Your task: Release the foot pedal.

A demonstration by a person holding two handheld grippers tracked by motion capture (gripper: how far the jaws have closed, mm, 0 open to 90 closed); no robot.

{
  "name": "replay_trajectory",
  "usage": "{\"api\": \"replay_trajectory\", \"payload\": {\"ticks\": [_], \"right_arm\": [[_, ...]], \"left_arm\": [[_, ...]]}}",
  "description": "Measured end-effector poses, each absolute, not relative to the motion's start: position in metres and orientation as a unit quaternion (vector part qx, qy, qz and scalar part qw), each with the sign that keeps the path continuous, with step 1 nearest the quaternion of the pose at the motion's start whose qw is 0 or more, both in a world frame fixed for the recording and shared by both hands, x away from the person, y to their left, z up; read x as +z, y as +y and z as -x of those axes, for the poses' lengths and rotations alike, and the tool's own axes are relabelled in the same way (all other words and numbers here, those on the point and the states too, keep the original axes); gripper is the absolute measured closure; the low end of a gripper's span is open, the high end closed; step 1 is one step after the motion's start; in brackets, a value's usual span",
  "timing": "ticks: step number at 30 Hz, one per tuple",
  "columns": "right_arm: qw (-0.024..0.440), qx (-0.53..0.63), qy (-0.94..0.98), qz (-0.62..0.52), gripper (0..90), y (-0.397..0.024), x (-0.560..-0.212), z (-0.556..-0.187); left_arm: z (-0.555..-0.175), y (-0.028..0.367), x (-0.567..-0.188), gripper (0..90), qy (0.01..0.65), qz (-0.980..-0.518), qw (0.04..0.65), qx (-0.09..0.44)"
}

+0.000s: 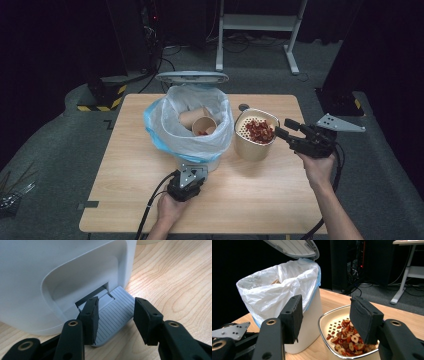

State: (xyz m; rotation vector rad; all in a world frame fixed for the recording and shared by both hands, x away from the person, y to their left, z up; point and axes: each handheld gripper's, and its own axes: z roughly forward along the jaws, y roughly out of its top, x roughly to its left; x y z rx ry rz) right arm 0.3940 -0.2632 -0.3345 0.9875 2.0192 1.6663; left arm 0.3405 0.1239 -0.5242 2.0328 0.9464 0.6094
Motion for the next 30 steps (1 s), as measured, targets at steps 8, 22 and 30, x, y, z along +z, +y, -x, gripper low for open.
{"api": "replay_trajectory", "payload": {"ticks": [8, 22, 30], "right_arm": [[0.173, 0.583, 0.709, -0.357, 44.5, -0.272, -0.340, -0.389], [0.176, 0.581, 0.698, -0.380, 44.5, -0.287, -0.354, -0.383], [0.182, 0.576, 0.698, -0.385, 44.0, -0.289, -0.362, -0.379]], "left_arm": [[-0.341, 0.124, -0.524, 55.5, 0.374, -0.803, 0.398, 0.240], [-0.341, 0.124, -0.524, 55.5, 0.374, -0.803, 0.398, 0.240], [-0.341, 0.124, -0.524, 55.5, 0.374, -0.802, 0.399, 0.240]]}}
